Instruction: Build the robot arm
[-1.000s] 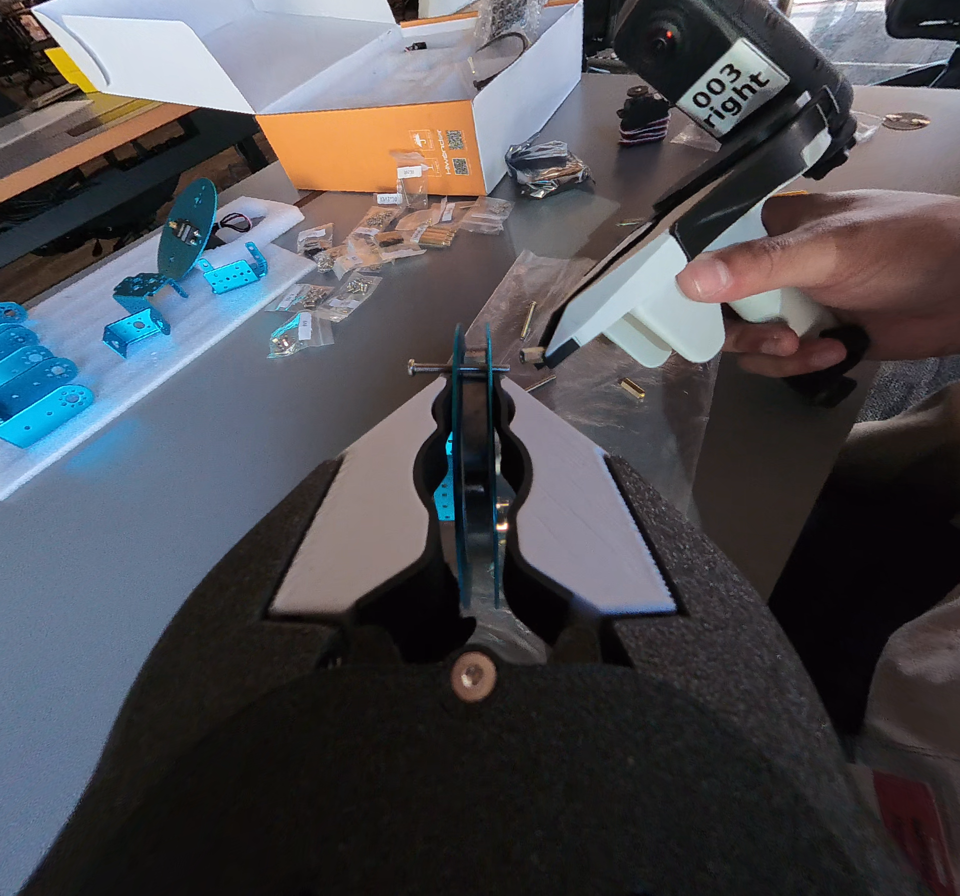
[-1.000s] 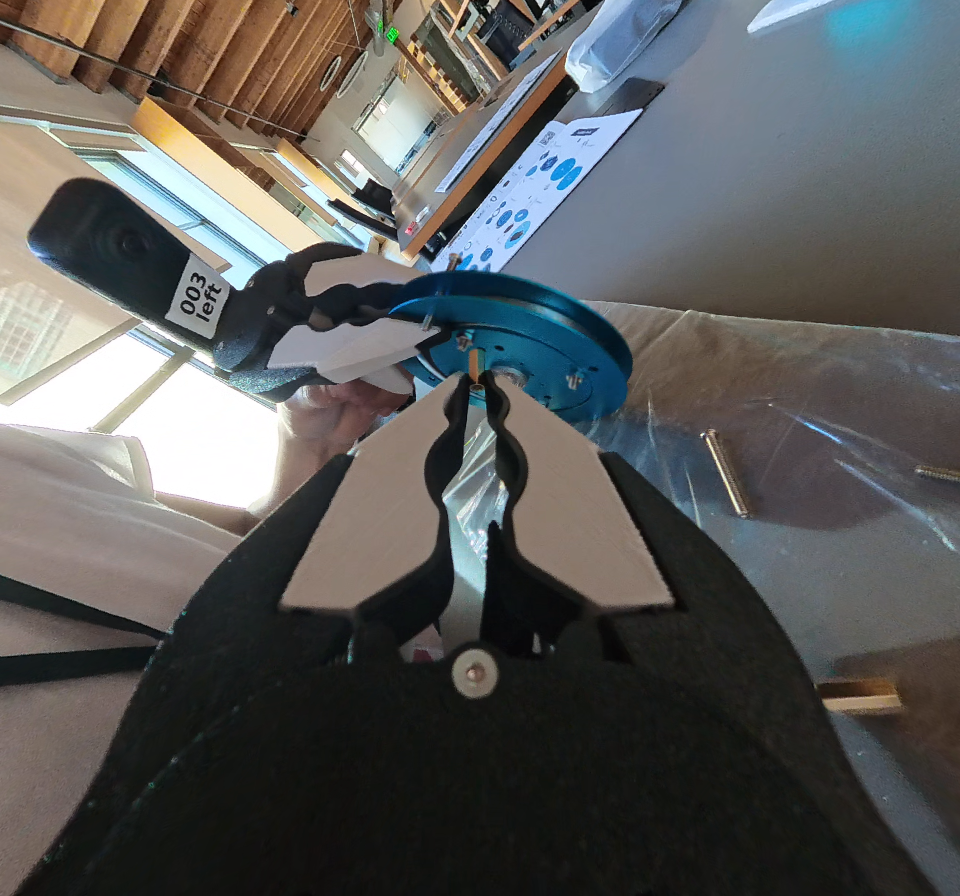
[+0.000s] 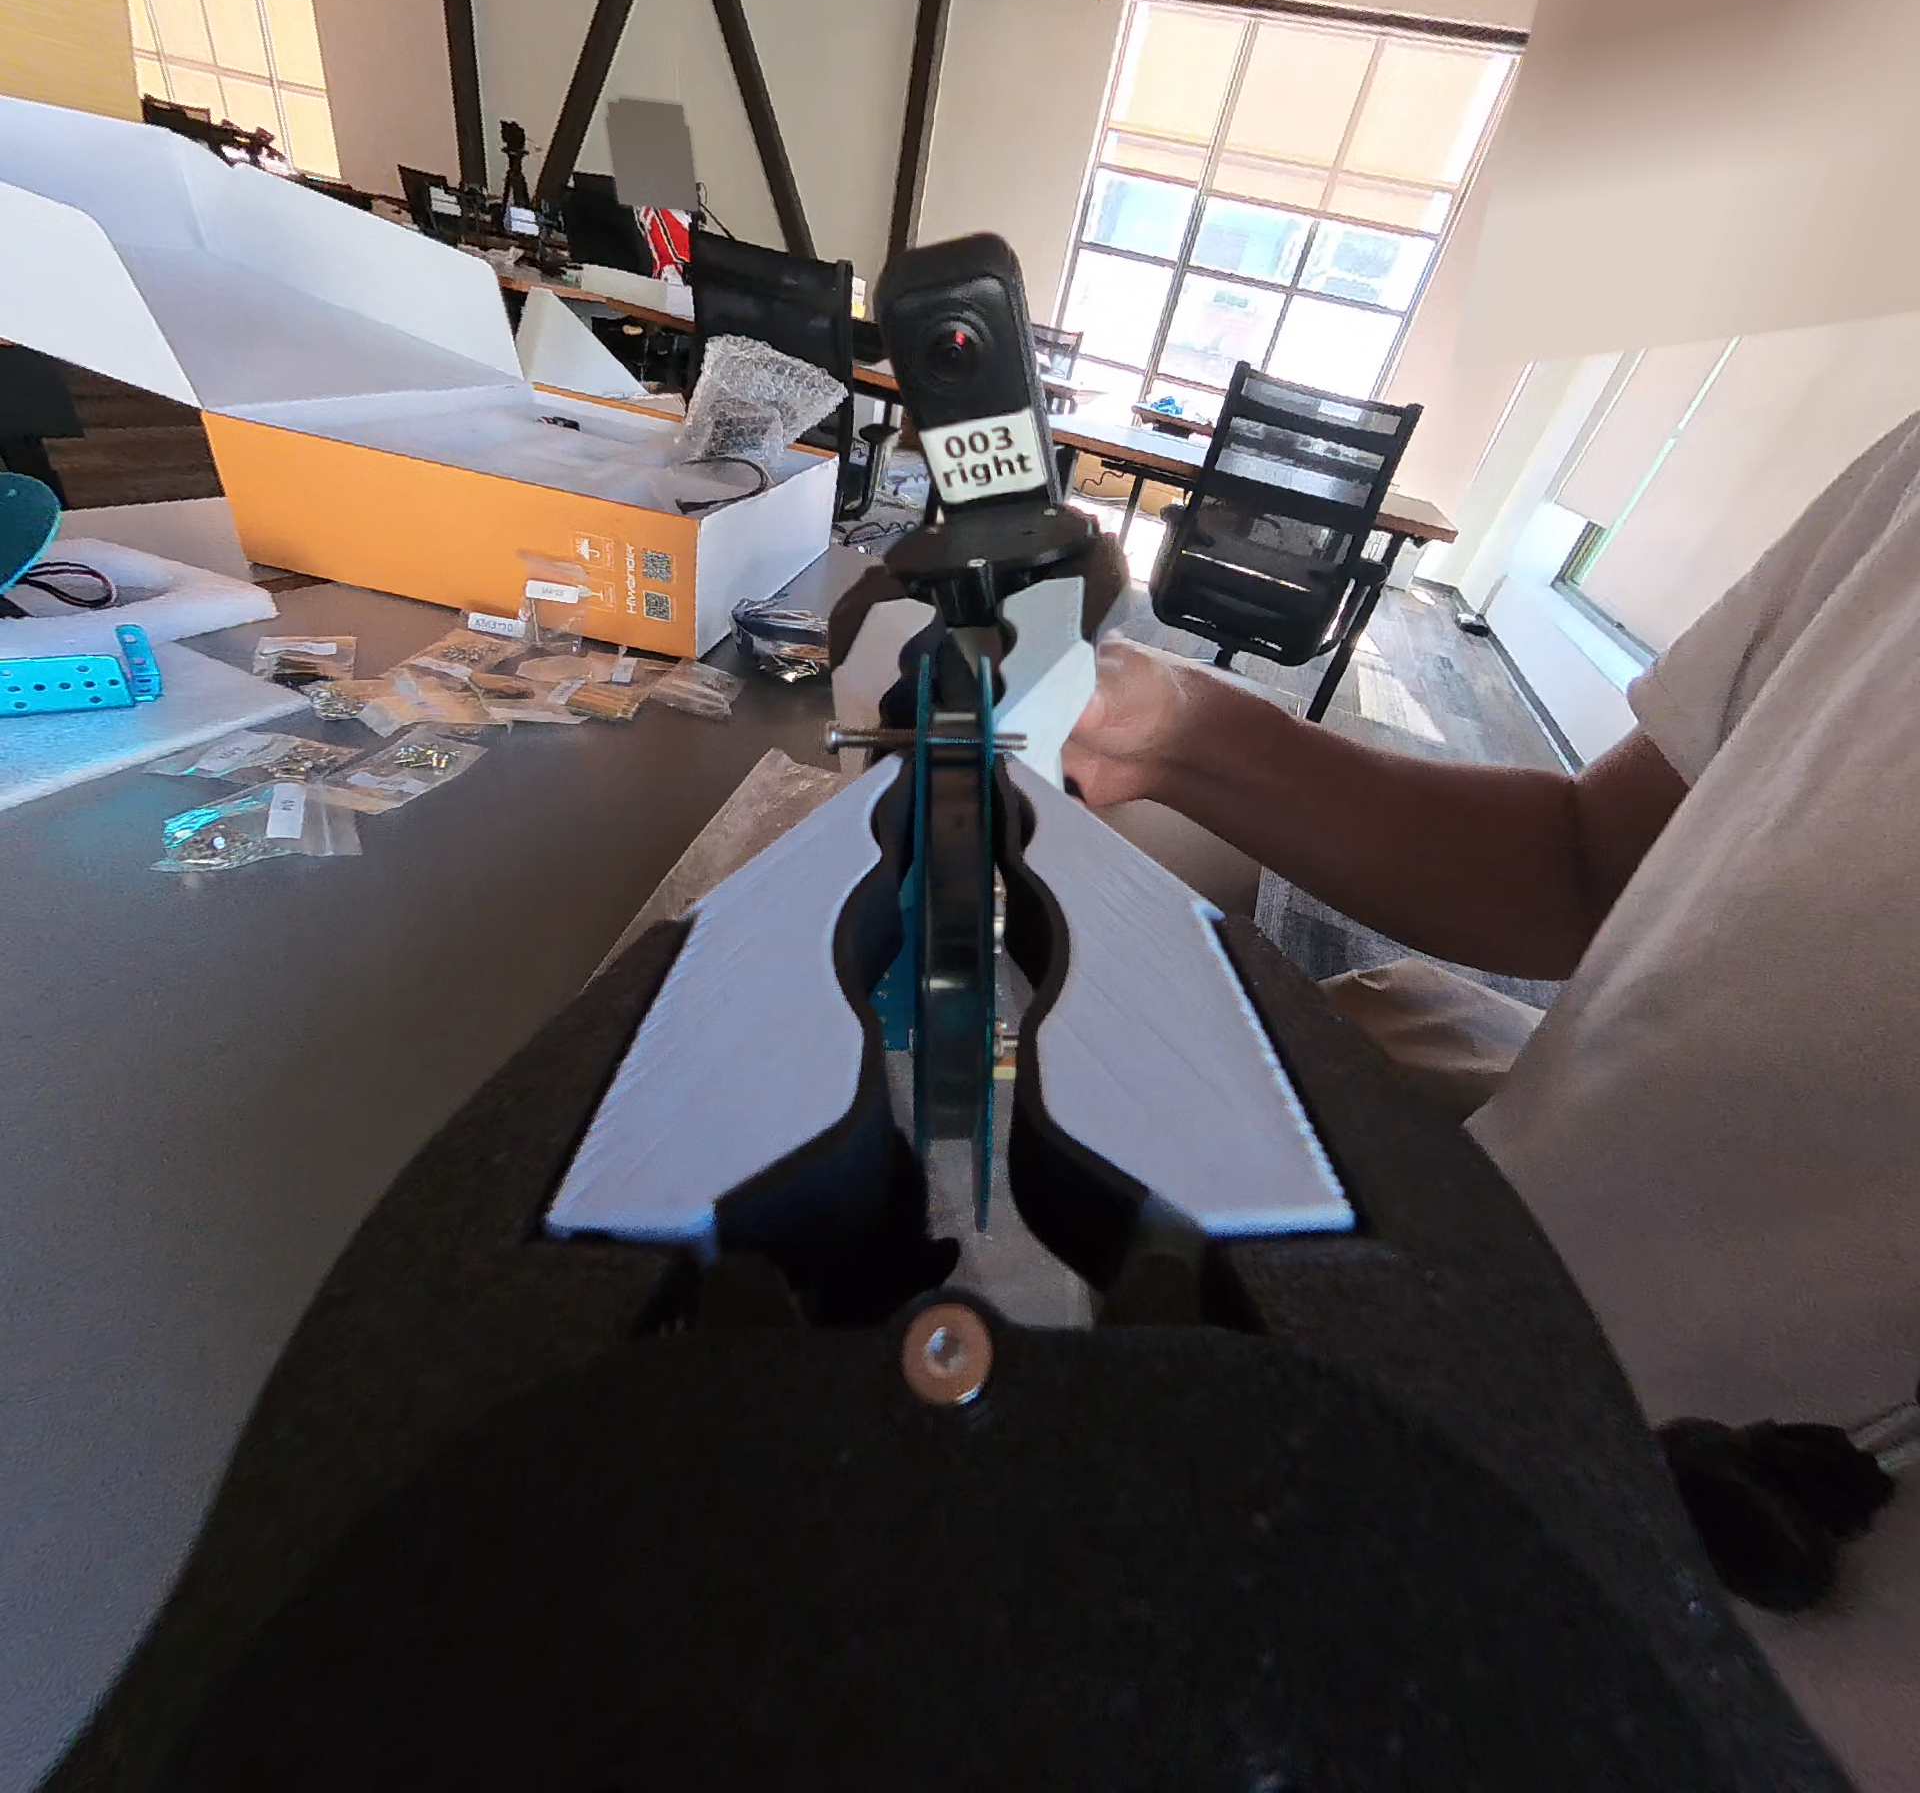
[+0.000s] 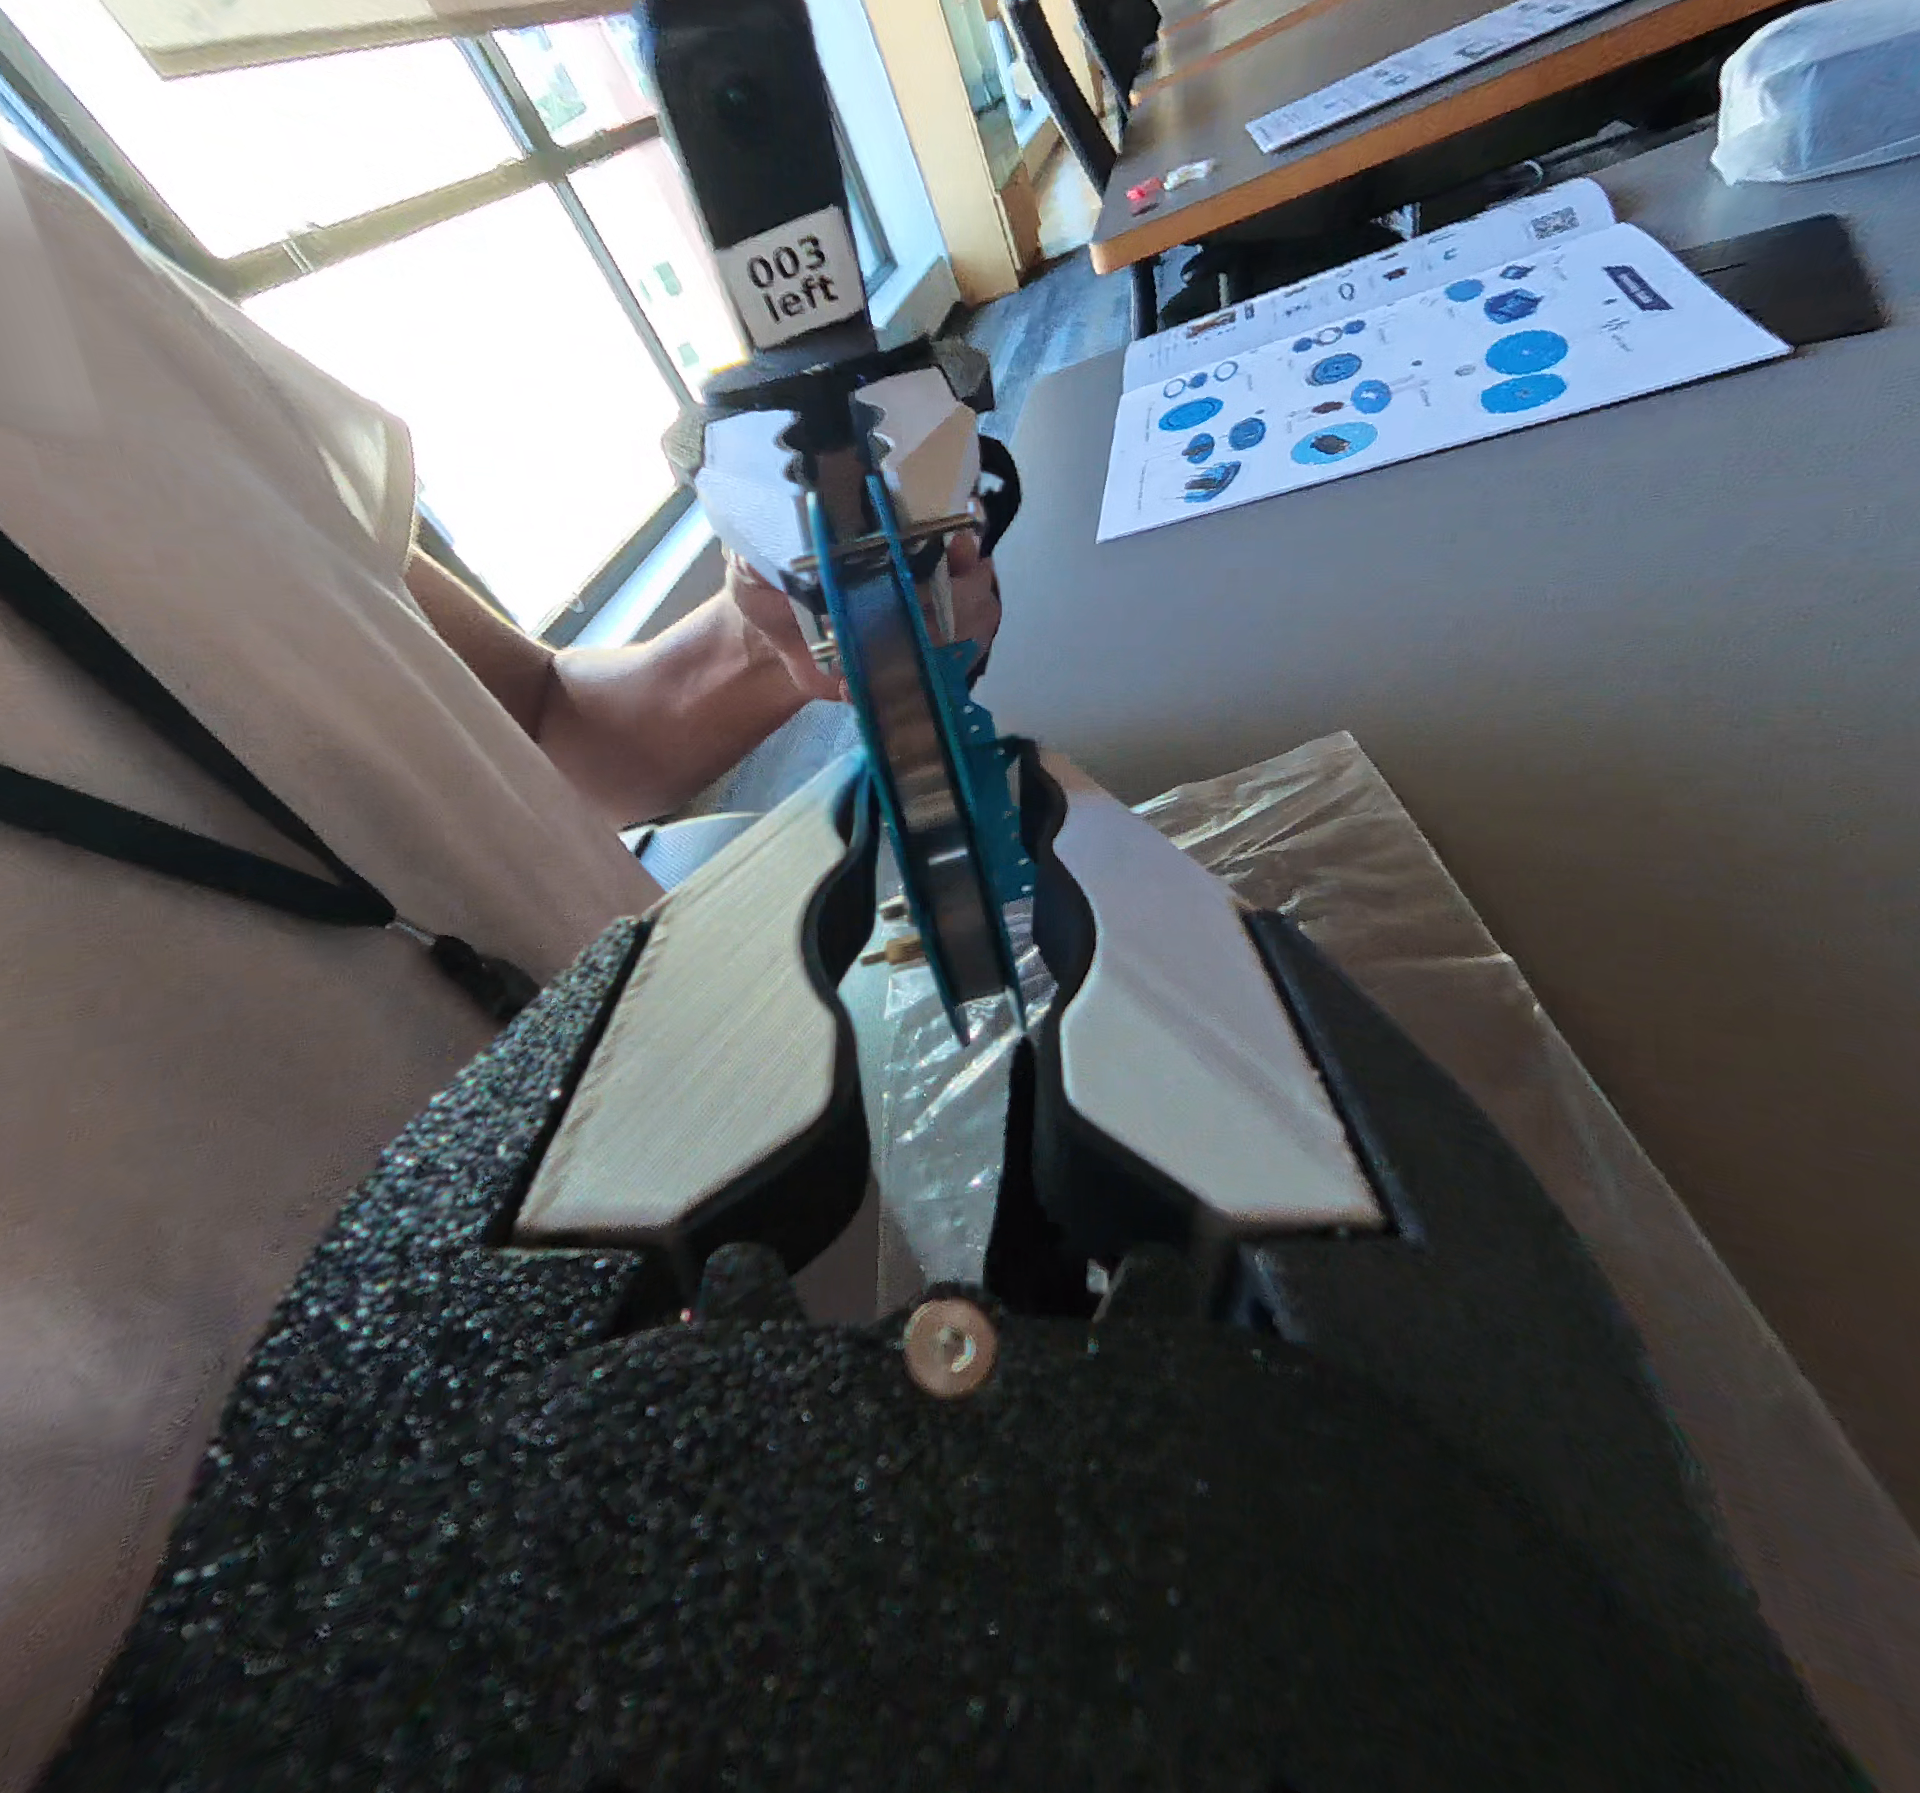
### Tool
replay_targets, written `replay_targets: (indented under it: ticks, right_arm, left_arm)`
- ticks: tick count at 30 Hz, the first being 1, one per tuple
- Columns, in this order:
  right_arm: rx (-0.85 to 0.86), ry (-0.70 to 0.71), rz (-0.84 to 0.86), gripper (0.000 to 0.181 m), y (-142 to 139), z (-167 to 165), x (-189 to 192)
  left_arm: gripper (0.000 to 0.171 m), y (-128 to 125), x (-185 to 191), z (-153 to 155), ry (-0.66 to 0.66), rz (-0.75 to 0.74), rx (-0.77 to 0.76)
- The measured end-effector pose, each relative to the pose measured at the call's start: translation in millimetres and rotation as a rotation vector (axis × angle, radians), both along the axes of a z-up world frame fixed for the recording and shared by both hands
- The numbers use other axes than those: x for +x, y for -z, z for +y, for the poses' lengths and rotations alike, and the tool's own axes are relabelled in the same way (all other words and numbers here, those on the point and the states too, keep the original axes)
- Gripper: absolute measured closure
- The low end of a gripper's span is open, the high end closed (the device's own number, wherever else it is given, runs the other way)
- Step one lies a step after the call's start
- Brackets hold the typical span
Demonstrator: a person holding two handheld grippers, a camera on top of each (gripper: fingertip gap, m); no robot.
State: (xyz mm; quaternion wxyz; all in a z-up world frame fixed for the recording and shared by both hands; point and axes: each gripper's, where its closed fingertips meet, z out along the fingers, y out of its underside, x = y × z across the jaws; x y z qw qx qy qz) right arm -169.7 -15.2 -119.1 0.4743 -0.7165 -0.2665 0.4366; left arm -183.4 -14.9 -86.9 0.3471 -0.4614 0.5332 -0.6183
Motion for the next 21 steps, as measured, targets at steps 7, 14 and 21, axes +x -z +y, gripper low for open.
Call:
replay_targets:
  ticks: [7,14,21]
  right_arm:
    - [-0.051,-0.017,-0.088,0.156,10.8,7.4,-7.5]
    - [-0.070,-0.022,-0.221,0.156,35.2,10.7,-7.8]
    - [0.032,-0.057,-0.329,0.156,24.9,8.3,-3.8]
  left_arm:
    - [0.159,22.1,-13.9,6.8,0.041,0.085,-0.007]
    - [0.159,54.4,-13.7,8.1,0.032,0.200,0.067]
    - [0.160,51.3,-5.3,4.2,0.049,0.210,0.155]
